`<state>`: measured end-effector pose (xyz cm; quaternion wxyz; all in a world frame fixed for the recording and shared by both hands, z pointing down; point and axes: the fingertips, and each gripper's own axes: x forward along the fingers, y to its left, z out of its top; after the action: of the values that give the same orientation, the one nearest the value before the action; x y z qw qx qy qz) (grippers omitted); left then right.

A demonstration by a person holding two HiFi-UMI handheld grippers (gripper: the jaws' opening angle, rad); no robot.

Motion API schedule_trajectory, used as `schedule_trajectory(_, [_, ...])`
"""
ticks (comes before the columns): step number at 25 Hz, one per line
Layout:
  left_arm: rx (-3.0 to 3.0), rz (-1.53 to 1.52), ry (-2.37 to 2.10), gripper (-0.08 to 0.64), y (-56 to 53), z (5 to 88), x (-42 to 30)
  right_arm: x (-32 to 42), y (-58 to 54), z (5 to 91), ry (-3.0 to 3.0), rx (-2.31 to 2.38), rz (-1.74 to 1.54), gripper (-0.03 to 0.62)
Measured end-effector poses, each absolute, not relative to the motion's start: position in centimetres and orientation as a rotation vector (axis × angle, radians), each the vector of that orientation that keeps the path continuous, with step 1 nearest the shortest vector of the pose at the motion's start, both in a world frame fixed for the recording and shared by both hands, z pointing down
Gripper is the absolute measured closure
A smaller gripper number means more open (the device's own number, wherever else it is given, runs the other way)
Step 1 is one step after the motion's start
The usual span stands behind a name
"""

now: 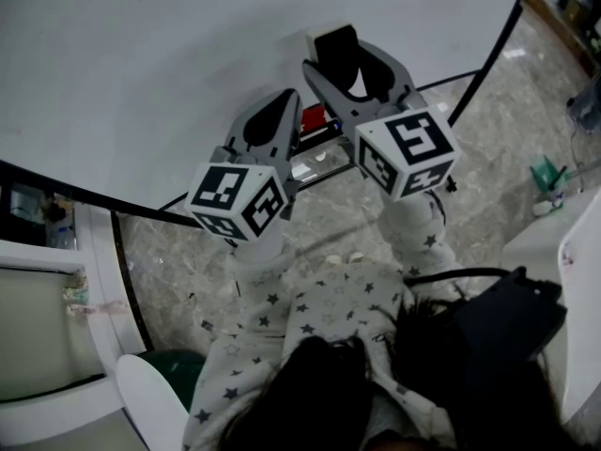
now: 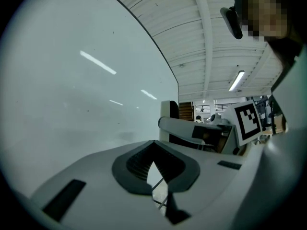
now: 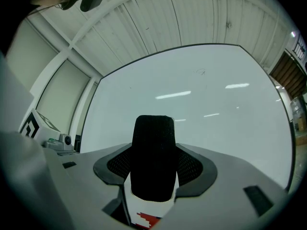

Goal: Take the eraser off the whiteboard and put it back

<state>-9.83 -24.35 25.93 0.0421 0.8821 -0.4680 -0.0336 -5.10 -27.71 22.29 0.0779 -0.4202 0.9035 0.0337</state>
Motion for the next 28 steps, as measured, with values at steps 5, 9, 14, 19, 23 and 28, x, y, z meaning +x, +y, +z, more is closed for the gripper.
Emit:
schedule_trajectory(5, [2.69, -0.141, -1.441, 0.56, -24.5, 25.7, -9.9, -5.1, -27.8, 22.2, 2.707, -1.253, 0.099, 0.333])
schedule_trajectory(9, [2.688, -0.16, -1.438, 0.558, -24.6, 25.6, -10.0, -5.0, -27.9, 22.2, 2.703, -1.257, 0.104, 0.333])
schedule_trajectory(14, [2.699, -0.158, -1.424, 0.56, -24.5, 25.6, -9.8, -4.9, -27.8, 22.1, 2.698, -1.254, 0.111, 0.333])
schedule_trajectory(19, [2.709, -0.166, -1.42, 0.558, -24.2, 25.3, -9.8, -4.9, -27.6, 21.6, 2.69, -1.254, 0.128, 0.333])
schedule_trajectory(23, [2.72, -0.168, -1.419, 0.559, -24.3, 24.8, -9.6, -4.6, -27.7, 21.1, 2.67, -1.262, 0.15, 0.333])
schedule_trajectory(28, [2.724, -0.169, -1.411, 0.558, -24.2, 24.5, -9.5, -4.5, -27.9, 20.6, 2.65, -1.271, 0.176, 0.333])
